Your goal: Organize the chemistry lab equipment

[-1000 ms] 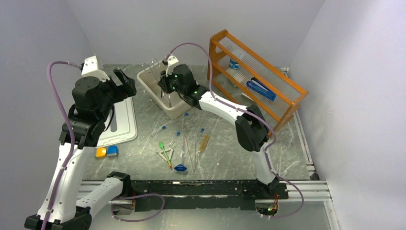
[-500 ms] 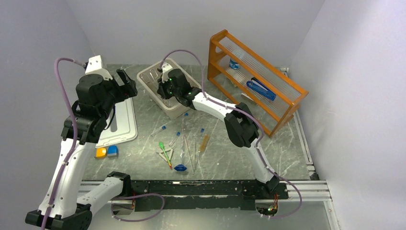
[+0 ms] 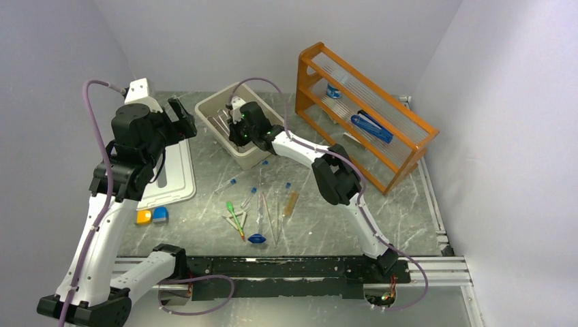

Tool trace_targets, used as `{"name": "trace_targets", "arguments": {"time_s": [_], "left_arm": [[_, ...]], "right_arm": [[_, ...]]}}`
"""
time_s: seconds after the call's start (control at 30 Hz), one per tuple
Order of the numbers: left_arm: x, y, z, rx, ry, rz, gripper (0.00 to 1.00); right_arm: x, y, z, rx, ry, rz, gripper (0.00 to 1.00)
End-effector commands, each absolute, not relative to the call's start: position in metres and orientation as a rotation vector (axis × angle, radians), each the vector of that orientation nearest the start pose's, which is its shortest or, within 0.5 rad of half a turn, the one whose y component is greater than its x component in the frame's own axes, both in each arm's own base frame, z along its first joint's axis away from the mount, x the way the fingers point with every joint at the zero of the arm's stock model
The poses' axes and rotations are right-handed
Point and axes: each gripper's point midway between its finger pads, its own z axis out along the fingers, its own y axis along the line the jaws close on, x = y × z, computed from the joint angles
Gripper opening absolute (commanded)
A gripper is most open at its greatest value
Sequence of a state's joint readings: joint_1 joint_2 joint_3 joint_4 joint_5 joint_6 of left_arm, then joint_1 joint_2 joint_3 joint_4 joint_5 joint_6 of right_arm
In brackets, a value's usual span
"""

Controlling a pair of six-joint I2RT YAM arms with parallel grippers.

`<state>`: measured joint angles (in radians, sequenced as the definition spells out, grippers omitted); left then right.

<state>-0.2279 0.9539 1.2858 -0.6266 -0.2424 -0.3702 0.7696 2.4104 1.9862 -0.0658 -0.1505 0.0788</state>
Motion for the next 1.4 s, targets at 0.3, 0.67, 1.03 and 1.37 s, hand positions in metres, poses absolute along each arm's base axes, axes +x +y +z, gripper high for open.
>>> {"name": "trace_targets", "arguments": {"time_s": [0.3,0.67,1.03,1.37], "left_arm": [[0.301,-0.041,0.352,-0.279,1.852,-0.176,0.93],[0.299,-0.043,0.352,-0.268,1.854,-0.189,0.94],[0.292,-0.053,0.350,-0.241,1.857,-0.254,0.95],[0.284,-0.112,0.304,0.012,1.970,-0.553,0.96]], "right_arm": [[0.463,0.493,0.114,-0.776,1.922,0.705,0.27],[0.458,0.490,0.178,-0.700,1.885,0.754,0.40],[0.432,0.457,0.258,-0.576,1.858,0.774,0.48],[0.354,0.360,0.223,-0.352,2.109,0.688,0.51]]}}
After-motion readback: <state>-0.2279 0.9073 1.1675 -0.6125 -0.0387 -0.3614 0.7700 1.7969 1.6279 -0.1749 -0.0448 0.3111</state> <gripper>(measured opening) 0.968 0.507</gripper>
